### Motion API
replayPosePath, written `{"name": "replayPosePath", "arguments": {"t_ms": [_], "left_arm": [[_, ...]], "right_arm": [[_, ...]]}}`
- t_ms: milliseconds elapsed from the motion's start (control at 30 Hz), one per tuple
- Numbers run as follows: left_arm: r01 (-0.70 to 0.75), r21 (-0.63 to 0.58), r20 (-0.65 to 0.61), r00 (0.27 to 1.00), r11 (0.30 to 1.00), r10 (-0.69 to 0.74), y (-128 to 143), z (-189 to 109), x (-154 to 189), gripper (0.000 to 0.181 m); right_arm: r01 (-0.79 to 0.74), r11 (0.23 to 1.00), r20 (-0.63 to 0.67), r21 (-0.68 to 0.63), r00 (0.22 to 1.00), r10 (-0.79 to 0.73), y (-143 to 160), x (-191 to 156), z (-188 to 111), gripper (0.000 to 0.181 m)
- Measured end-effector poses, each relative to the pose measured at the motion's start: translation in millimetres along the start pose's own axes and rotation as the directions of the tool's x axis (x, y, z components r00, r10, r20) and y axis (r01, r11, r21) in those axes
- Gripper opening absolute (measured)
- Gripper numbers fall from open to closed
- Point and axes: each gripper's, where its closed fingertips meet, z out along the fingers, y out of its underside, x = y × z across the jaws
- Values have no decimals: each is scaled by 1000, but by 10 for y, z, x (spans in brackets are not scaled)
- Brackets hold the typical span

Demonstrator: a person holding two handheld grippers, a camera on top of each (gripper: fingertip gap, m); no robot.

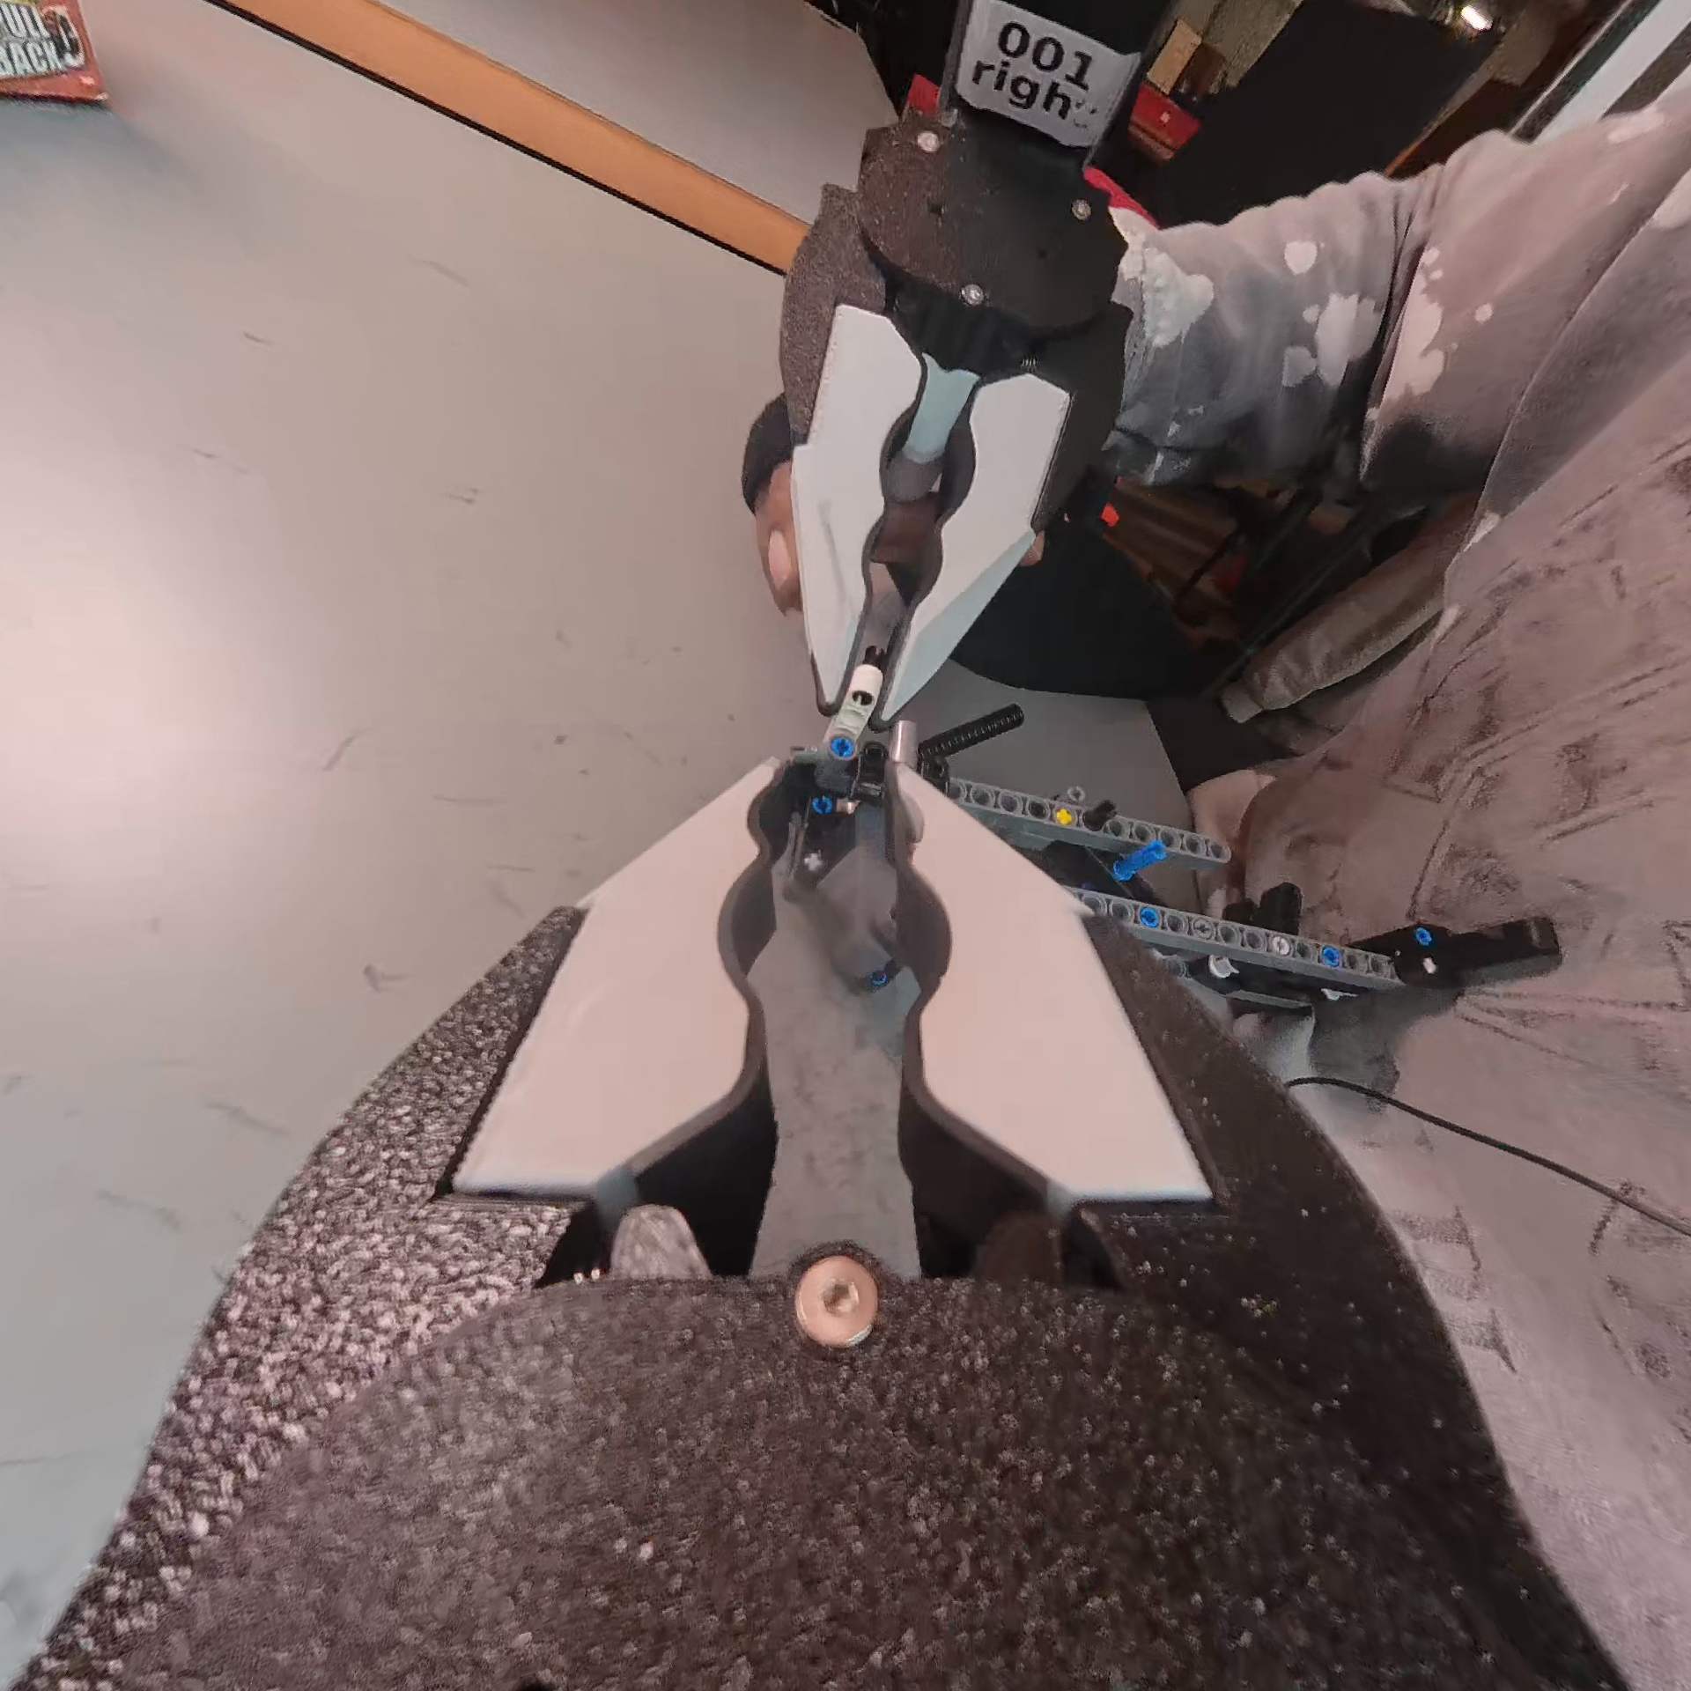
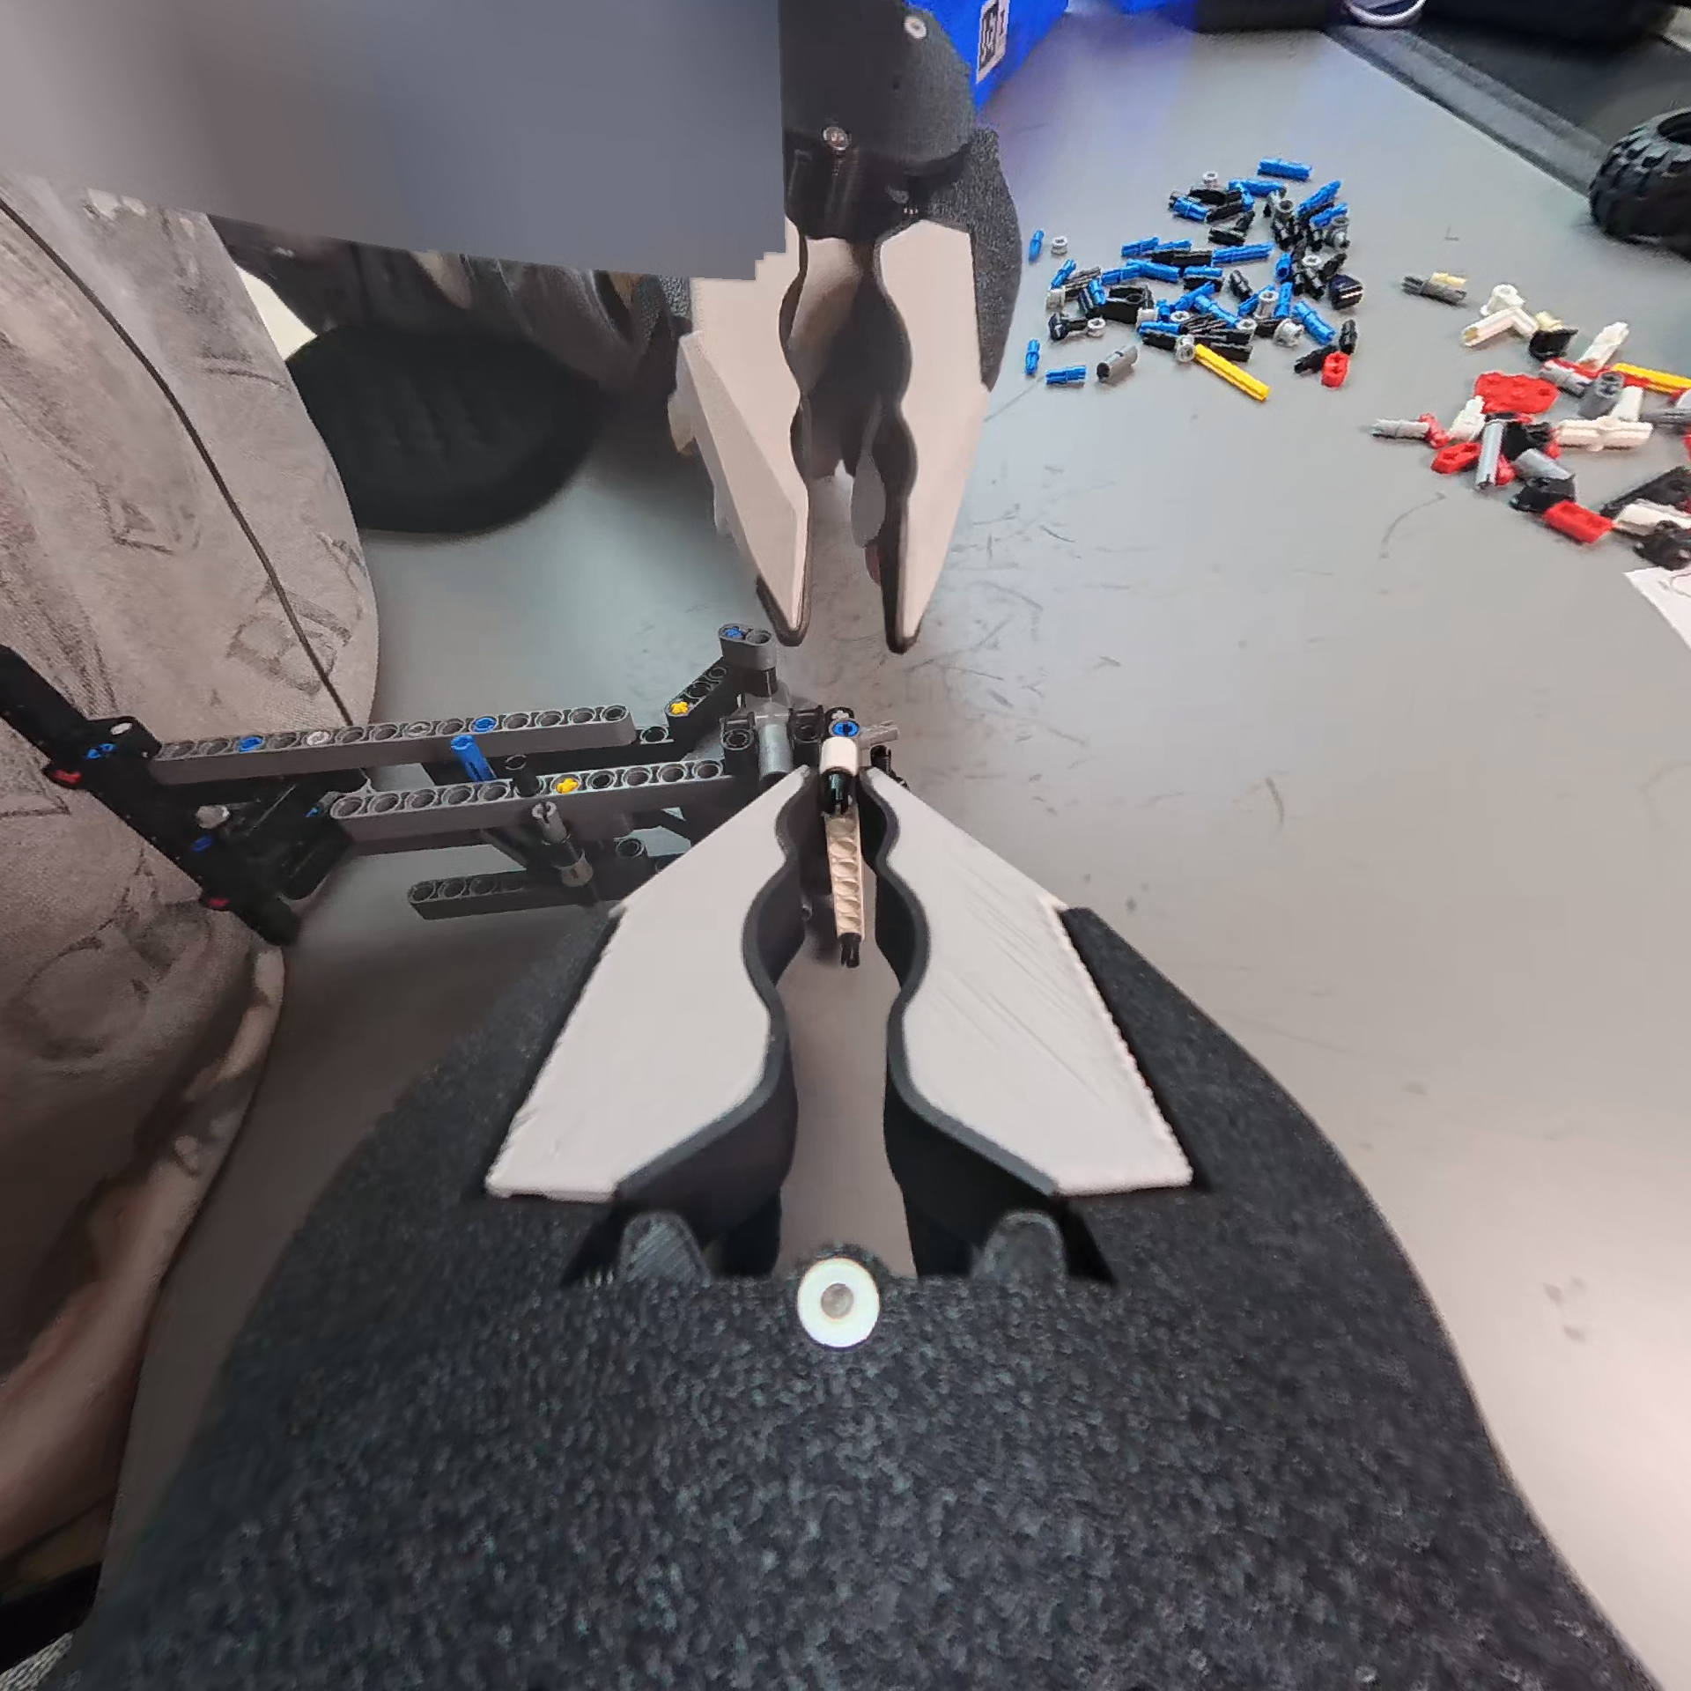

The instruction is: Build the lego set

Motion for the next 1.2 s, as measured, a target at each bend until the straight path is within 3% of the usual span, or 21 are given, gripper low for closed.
{"name": "replayPosePath", "arguments": {"t_ms": [233,333,567,1100,1133,1200], "left_arm": [[100,-61,-63,993,993,-104,-15,103,37,30],[131,-118,-34,990,984,-136,30,167,24,30],[205,-131,11,979,970,-205,2,256,51,31],[92,-194,8,996,977,-92,35,367,117,9],[88,-183,-20,995,979,-93,18,364,158,0],[93,-190,-84,990,977,-110,34,389,288,0]], "right_arm": [[40,998,-21,41,999,-39,6,7,-24,8],[58,996,-20,69,998,-57,-37,9,-70,15],[115,992,-60,60,992,-111,51,3,-90,8],[185,977,-9,105,983,-185,78,-113,-73,8],[186,977,-15,107,983,-186,75,-105,-73,8],[191,976,-28,107,982,-189,72,-89,-69,8]]}}
